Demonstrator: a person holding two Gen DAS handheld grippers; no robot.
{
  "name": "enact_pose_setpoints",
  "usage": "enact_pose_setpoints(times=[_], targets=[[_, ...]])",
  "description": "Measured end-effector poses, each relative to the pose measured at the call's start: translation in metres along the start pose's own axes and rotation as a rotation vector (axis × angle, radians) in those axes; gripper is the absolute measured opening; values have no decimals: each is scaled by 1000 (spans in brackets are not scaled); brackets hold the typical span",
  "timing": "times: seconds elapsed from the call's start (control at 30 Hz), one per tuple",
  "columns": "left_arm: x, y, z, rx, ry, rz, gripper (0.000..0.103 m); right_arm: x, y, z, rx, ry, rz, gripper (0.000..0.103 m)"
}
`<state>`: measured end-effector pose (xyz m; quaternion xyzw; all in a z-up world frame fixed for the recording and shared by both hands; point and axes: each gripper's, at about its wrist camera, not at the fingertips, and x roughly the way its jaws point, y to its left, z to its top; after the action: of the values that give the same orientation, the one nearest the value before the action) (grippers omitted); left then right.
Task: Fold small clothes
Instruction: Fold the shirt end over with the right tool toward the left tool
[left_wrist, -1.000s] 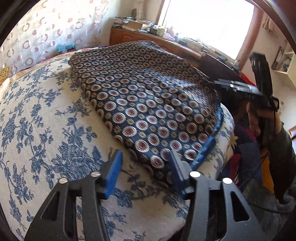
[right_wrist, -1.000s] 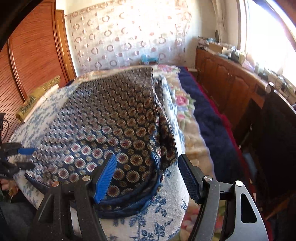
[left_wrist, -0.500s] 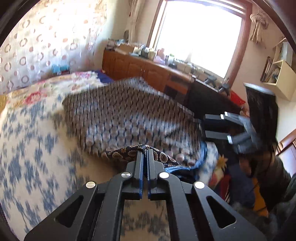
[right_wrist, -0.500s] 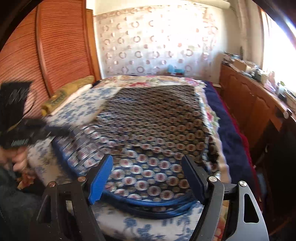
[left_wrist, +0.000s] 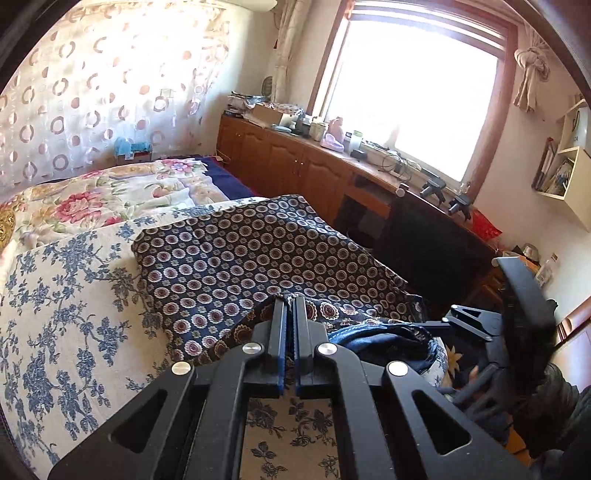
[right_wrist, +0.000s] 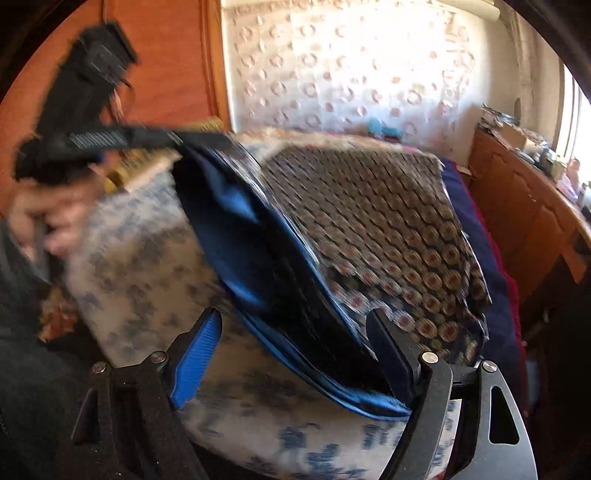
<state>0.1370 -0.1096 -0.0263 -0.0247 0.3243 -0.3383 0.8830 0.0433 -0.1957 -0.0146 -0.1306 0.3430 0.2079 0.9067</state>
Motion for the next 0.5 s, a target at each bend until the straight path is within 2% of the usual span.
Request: enact_pose_setpoints(times=[0.07, 0.13, 0.17, 0.2, 0.27, 0.5], targets=[[-2, 3, 0, 1, -4, 5, 4, 10, -8, -2, -5, 31, -51, 81], [-3, 7, 4, -11, -7, 8, 4, 15, -18, -2, 2, 44, -69, 54], [-3, 11, 6, -15, -5, 9, 4, 19, -20, 2, 3, 52, -68, 27], [-3, 13, 8, -17, -5, 15, 4, 18, -23, 5, 1, 48, -72, 14], [-4, 20, 13, -16, -11, 36, 4, 19, -29, 20, -1, 19, -75, 10], [7, 55, 33, -48, -26, 126, 4, 23, -30, 101, -63, -118, -108, 9]])
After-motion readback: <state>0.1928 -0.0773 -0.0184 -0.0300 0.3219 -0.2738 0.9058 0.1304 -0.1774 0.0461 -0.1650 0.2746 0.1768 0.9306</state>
